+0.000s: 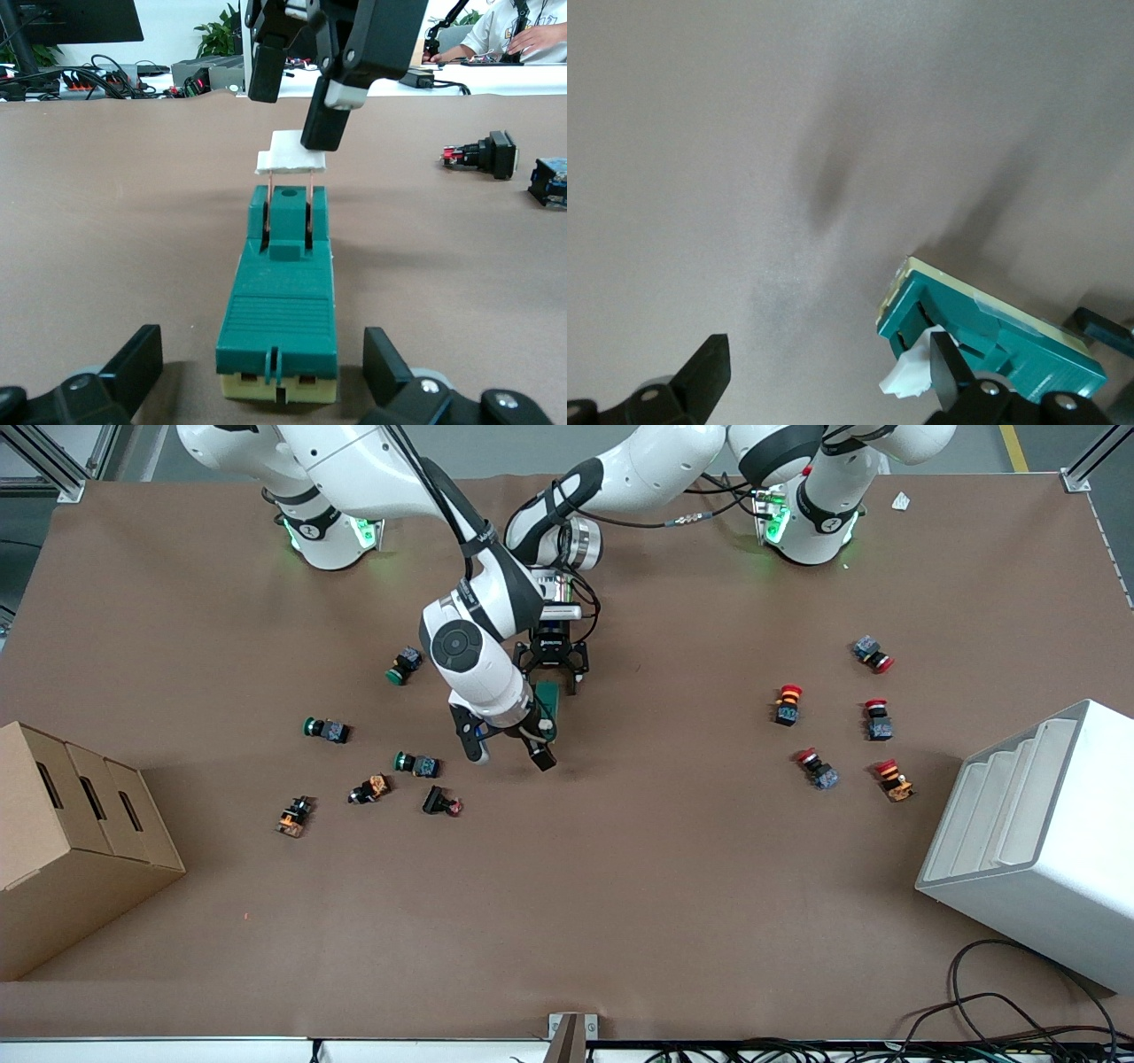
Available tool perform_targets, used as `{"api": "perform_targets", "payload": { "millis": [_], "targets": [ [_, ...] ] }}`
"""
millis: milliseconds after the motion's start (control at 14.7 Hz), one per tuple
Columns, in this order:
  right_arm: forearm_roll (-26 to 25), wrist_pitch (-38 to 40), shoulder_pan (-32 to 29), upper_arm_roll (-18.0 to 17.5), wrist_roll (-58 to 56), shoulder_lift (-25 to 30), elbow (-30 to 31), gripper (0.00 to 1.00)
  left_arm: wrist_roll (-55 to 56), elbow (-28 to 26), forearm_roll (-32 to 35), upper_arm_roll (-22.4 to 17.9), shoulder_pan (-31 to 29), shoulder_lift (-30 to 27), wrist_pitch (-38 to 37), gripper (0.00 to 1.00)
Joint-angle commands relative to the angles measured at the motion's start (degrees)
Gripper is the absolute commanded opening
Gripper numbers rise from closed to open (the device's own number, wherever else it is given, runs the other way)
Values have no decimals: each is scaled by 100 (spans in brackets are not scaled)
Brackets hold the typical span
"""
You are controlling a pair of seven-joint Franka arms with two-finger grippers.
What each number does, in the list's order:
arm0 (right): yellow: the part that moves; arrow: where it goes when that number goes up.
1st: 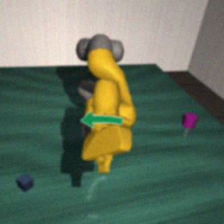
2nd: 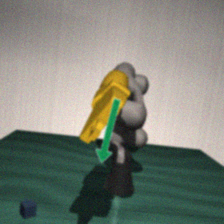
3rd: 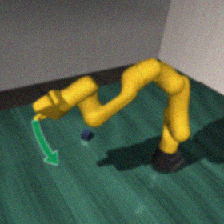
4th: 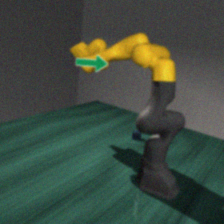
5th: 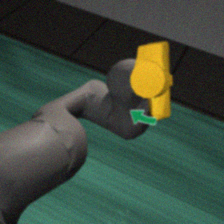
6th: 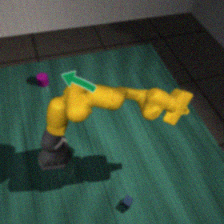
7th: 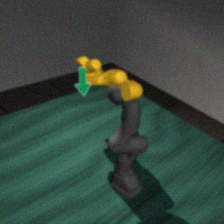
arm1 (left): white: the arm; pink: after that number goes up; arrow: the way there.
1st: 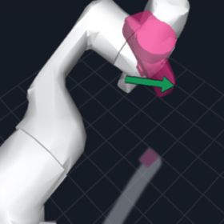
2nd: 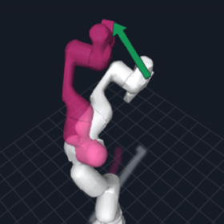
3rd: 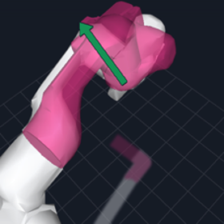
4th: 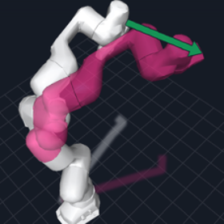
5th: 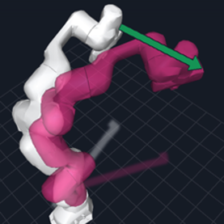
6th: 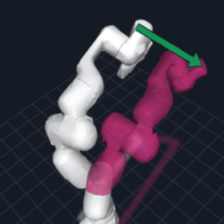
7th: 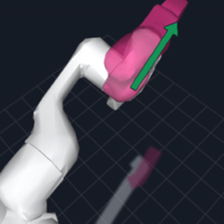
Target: Close load switch with both arms
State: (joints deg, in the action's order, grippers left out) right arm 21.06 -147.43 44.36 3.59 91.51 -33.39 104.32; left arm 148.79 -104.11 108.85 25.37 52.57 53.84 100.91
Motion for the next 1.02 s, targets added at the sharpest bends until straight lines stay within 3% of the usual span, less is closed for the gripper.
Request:
{"api": "perform_targets", "payload": {
  "millis": [0,747,951],
  "targets": [
    [-49,-31,-59,-42,-28,-317,-323,100,98,189,154,-50,52,276,96,100],
    [-119,-41,-67,54,-10,-1100,-1001,100,141,181,128,-41,52,223,96,100],
    [-304,896,-418,247,-499,-854,-1149,100,133,189,110,-41,43,206,96,100]
  ]
}}
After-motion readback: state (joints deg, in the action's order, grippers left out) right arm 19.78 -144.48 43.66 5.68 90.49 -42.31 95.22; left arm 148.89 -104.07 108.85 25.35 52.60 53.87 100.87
